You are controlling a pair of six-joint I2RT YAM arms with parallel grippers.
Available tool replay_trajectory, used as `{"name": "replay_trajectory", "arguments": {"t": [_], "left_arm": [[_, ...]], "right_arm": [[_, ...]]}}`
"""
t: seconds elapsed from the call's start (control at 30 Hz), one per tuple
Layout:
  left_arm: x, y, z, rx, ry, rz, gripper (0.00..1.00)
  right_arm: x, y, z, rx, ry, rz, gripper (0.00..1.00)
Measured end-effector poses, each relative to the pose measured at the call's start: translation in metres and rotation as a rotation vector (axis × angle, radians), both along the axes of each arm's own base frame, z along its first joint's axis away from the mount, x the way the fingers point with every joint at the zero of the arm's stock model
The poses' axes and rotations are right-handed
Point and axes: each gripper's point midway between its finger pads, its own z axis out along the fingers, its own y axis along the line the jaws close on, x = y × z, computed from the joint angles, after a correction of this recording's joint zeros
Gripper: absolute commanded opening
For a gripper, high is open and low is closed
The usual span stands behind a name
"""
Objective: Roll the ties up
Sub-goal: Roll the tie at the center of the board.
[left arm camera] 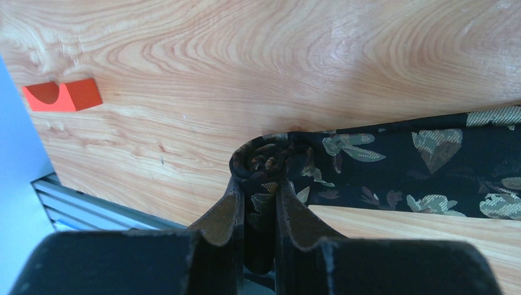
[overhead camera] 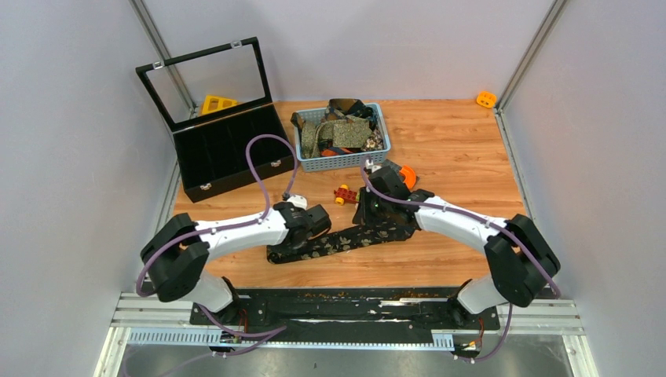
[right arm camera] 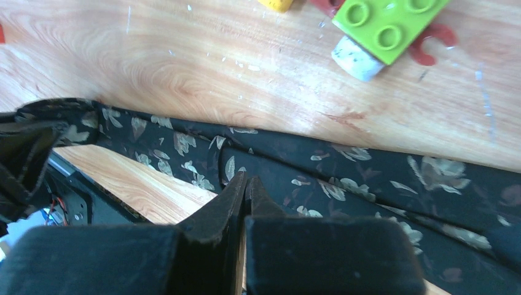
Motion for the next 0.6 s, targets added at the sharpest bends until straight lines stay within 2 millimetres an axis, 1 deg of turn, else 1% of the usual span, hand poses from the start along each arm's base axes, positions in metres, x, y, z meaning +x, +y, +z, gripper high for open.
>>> {"name": "replay_trajectory", "arguments": {"t": [0.2,0.37,0.47,0.6], "left_arm": [[0.0,-0.008,-0.009,0.092,0.029,-0.042,0.0],[0.001,-0.019,-0.014,0.139,0.044,-0.074,0.0],[0.003,-0.028,-0.016,0.151,0.05,-0.09,0.06],[0.004,-0.037,-0.018,0.15,0.053,-0.102,0.22]], "right_arm": [[0.009,-0.015,0.022,0.029,-0.061,-0.058,0.02],[0.01,-0.023,0.029,0.036,-0.079,-0.081,0.03],[0.01,-0.025,0.034,0.041,-0.087,-0.086,0.03],[0.01,-0.026,0.041,0.053,-0.102,-0.088,0.05]]}}
